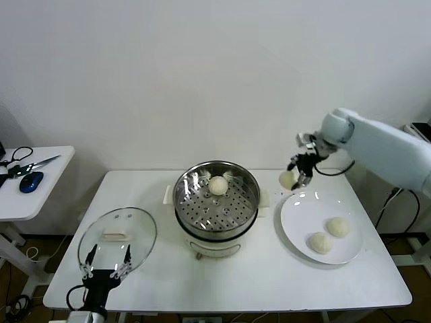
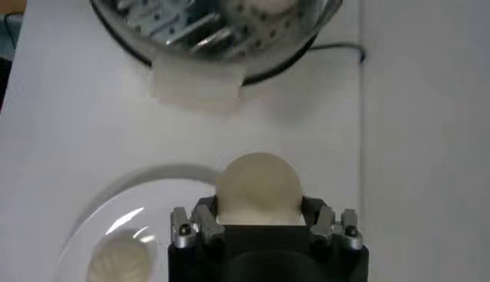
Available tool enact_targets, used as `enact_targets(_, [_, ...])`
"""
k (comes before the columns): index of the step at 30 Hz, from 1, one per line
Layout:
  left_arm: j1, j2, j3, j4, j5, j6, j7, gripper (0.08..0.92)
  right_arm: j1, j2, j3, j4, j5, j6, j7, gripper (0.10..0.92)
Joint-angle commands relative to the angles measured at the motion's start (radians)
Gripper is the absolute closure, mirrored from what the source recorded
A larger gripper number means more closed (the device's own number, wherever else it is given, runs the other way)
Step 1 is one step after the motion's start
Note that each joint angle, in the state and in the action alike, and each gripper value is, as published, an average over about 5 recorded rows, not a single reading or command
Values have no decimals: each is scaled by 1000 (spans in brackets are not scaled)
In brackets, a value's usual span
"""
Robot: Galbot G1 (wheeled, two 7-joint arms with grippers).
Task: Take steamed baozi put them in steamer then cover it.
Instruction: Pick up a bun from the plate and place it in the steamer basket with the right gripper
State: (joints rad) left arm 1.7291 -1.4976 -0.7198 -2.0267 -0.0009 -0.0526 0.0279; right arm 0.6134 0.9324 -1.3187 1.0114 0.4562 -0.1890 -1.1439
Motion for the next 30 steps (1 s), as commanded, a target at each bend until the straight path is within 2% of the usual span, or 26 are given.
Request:
enact_targets(1, [24, 8, 17, -28, -2, -6, 18, 177, 297, 212, -235, 40, 339, -72, 41, 330])
enact_targets(14, [59, 24, 13, -42, -5, -26, 22, 177, 168, 503, -252, 11, 383, -137, 134, 321])
enact_targets(30, [55, 24, 3, -29, -2, -29, 20, 177, -15, 565, -268, -7, 295, -164, 208, 321])
